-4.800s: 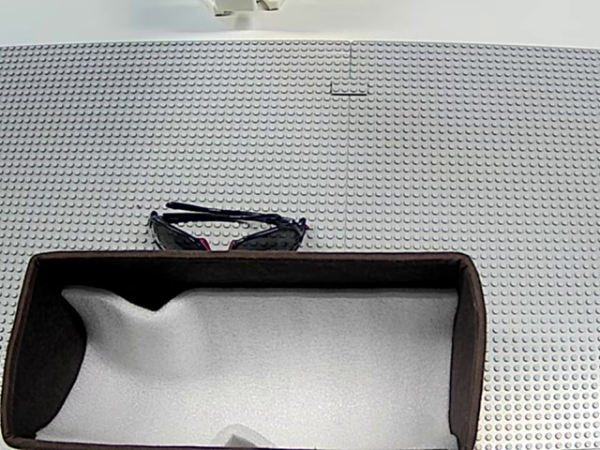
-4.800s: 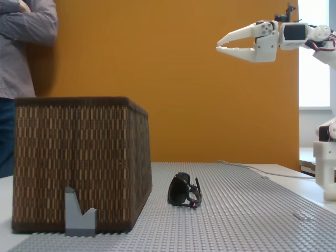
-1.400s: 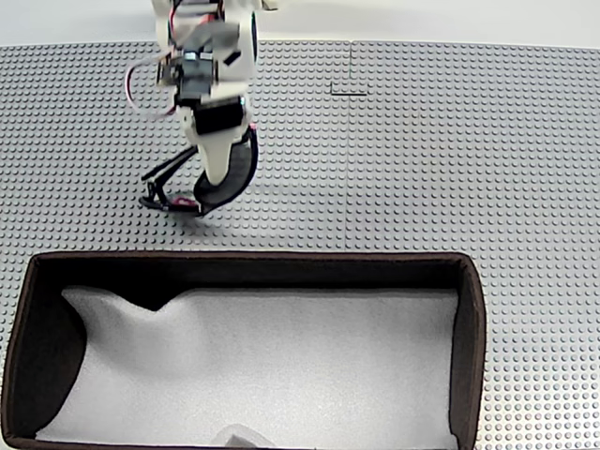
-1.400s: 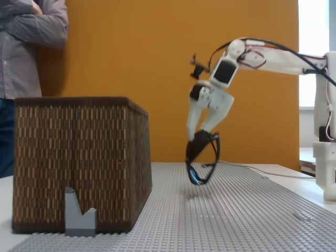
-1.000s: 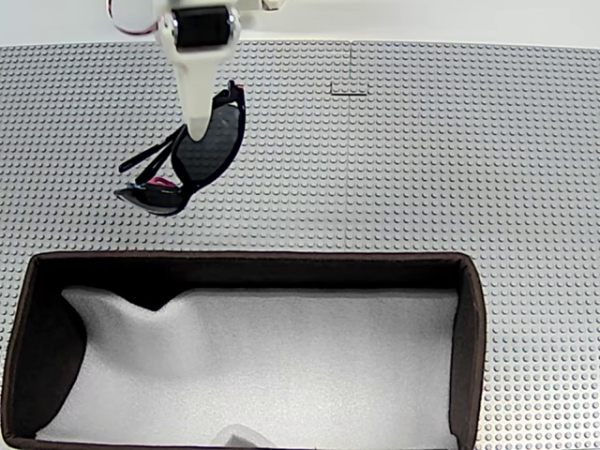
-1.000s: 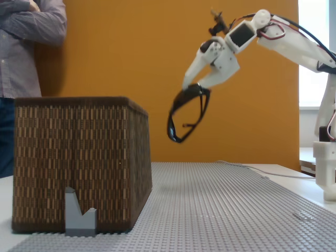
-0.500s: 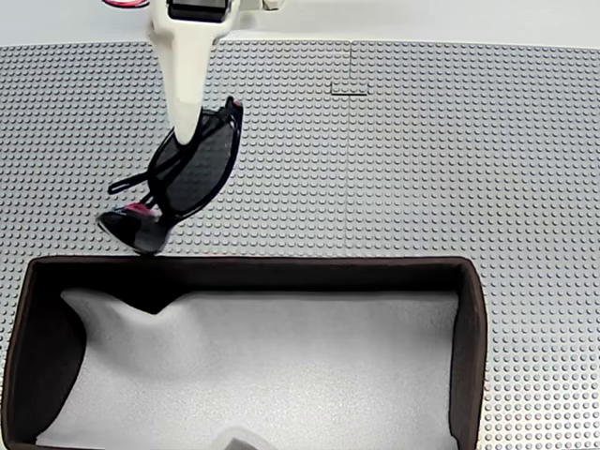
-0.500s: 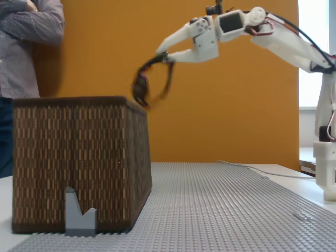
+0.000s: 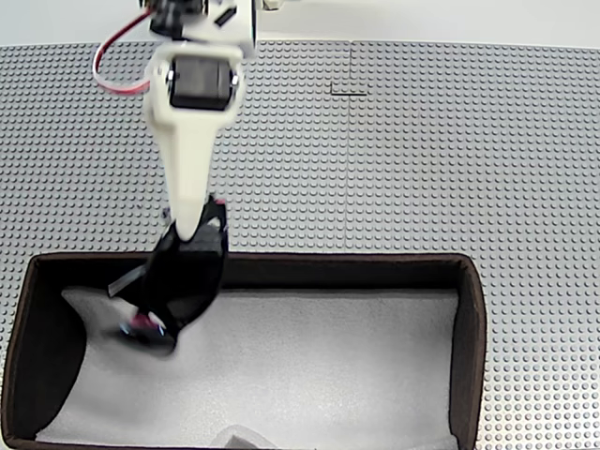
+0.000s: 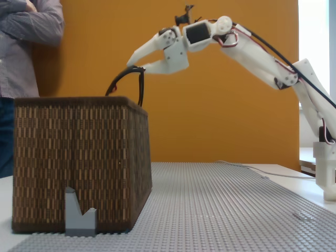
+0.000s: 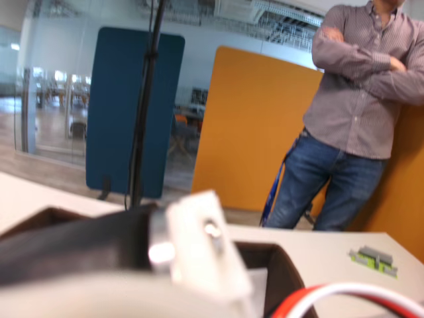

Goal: Grasp a glasses and put it in the bin.

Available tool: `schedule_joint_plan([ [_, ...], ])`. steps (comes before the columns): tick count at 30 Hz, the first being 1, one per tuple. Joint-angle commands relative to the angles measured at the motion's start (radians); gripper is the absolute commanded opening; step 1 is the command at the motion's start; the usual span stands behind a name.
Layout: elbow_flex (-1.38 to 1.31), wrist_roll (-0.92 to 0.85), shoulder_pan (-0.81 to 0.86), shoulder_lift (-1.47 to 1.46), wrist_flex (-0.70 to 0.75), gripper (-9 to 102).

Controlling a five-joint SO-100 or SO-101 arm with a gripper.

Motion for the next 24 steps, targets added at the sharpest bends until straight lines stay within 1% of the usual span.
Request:
schedule_joint_plan([
  [1, -0.147, 0.009, -0.02, -0.02, 0.081, 19],
  [3, -0.215, 0.034, -0.02, -0.052, 0.123, 31],
  [7, -0.285, 0.069, -0.017, -0.101, 0.178, 34],
  [9, -0.347, 0.066, -0.021, -0.143, 0.221, 39],
  [10, -0.351, 0.071, -0.023, -0.156, 0.238, 44],
  [11, -0.351, 0.1, -0.025, -0.186, 0.287, 52],
  [17, -0.368, 0.143, -0.041, -0.272, 0.41, 58],
  [19, -0.368, 0.17, -0.043, -0.288, 0.448, 62],
  [21, -0.37, 0.183, -0.043, -0.284, 0.471, 62],
  [24, -0.37, 0.181, -0.043, -0.247, 0.465, 61],
])
